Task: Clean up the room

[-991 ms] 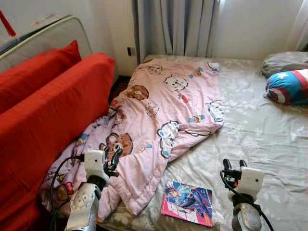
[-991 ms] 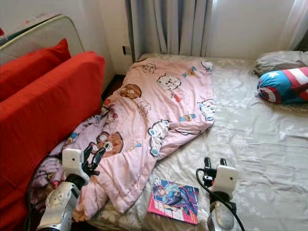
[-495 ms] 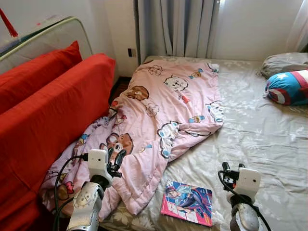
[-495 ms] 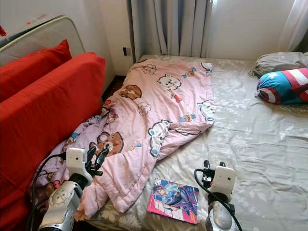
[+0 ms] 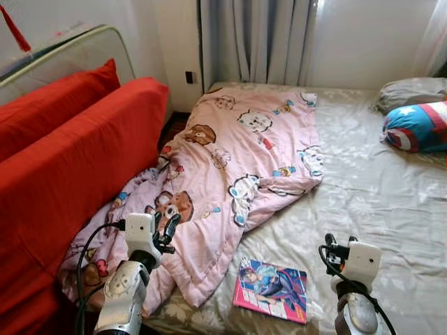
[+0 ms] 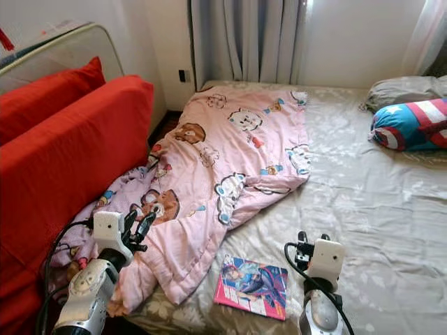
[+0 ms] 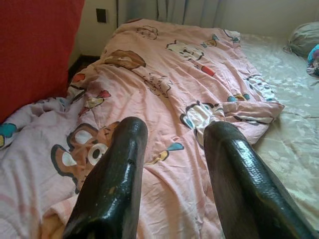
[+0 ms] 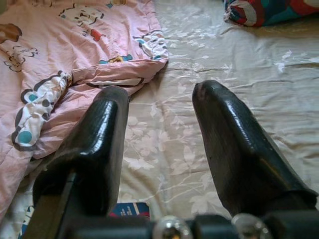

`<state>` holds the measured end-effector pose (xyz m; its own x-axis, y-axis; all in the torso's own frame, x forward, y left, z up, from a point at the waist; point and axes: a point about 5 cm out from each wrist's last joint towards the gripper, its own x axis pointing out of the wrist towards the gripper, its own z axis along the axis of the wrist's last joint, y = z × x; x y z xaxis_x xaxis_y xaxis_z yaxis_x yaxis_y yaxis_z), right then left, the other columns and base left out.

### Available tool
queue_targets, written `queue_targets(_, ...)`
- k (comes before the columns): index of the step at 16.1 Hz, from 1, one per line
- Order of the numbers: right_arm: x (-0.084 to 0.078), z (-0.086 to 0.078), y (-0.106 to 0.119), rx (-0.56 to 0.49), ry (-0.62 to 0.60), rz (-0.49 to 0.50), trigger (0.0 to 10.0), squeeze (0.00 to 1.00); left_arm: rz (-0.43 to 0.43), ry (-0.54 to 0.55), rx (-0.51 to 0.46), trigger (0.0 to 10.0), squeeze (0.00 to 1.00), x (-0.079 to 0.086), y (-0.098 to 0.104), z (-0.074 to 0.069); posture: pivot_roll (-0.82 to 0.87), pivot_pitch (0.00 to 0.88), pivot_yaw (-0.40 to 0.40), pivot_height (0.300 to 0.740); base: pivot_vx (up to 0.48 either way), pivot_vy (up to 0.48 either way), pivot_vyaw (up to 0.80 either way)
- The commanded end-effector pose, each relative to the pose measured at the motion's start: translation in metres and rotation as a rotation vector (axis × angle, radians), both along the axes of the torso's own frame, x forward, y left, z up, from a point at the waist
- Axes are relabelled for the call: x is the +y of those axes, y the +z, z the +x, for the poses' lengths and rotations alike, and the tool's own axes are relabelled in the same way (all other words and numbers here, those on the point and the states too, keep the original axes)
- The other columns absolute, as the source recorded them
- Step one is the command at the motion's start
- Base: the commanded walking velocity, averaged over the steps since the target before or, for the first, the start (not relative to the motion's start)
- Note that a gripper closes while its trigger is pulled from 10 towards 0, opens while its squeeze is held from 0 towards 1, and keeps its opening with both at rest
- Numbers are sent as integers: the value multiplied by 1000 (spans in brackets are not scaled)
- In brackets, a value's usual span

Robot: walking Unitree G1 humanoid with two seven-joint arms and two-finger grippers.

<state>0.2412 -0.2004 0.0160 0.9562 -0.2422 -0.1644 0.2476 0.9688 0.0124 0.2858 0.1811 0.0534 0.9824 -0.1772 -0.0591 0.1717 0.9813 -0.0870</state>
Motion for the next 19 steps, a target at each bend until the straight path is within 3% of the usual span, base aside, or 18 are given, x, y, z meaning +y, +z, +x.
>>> queue_targets(1,0,4,3,-6,5,-2,10000,0,11,2,-17,10000,0,2,6,2,-101,0,27,686,0,0,0)
queue_targets(6,2,6,-2,40,13,11,10000,0,16,1,-16,10000,0,1,7,3,-94,10,24,681,0,0,0)
queue_targets(8,1,7,2,6,25,13,10000,0,12,-4,-21,10000,0,-1,8,4,-91,19,23,663,0,0,0)
queue_targets(19,0,13,4,14,24,10,10000,0,15,1,-13,10000,0,1,8,4,-88,39,22,663,0,0,0)
